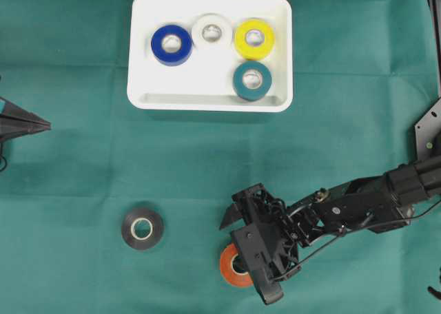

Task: Put the tape into the white case with the right arm.
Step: 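Move the right gripper down-left over the orange tape roll, then lower the right gripper and close it on the orange roll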

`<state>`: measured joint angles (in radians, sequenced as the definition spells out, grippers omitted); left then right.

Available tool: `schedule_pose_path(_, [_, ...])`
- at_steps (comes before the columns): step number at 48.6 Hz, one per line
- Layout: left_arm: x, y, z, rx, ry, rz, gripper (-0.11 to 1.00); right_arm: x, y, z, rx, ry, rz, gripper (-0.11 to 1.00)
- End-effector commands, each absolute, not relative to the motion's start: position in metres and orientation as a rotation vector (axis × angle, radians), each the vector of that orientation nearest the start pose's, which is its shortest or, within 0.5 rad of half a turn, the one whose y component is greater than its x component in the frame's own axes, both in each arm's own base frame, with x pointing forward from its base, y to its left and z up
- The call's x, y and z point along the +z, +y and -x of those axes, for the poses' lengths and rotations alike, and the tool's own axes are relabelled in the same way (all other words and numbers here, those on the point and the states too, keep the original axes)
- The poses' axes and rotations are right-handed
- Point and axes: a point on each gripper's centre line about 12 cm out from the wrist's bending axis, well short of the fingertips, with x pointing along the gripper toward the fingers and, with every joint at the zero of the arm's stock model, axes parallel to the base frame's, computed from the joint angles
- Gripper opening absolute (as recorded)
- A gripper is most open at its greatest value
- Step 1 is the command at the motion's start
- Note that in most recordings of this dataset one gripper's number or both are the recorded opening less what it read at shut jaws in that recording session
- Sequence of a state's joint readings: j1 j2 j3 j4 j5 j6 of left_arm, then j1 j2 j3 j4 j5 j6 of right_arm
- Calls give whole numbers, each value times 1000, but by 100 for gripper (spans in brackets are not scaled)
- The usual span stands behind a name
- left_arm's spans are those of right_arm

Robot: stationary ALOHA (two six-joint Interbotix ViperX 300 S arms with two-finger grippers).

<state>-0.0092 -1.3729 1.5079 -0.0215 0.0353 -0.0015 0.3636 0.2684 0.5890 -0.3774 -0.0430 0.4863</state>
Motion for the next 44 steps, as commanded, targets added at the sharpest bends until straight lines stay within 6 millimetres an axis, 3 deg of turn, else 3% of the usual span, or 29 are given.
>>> schedule_pose_path(1, [189, -1, -133, -6, 161, 24, 0, 96, 149, -392, 310, 809, 42, 64])
schedule_pose_path(6, [189, -1, -133, -6, 161, 24, 0, 97, 150, -392, 311, 806, 42, 59])
schedule_pose_path(14, [189, -1, -133, -6, 161, 24, 0, 98, 151, -393, 315, 800, 41, 18])
schedule_pose_path(20, [188, -1, -133, -6, 163, 24, 0, 100, 151, -393, 315, 795, 40, 5])
schedule_pose_path(35, [188, -1, -133, -6, 163, 24, 0, 108, 153, -393, 319, 781, 36, 3])
schedule_pose_path(44, [189, -1, -133, -6, 161, 24, 0, 126, 152, -392, 315, 751, 32, 3])
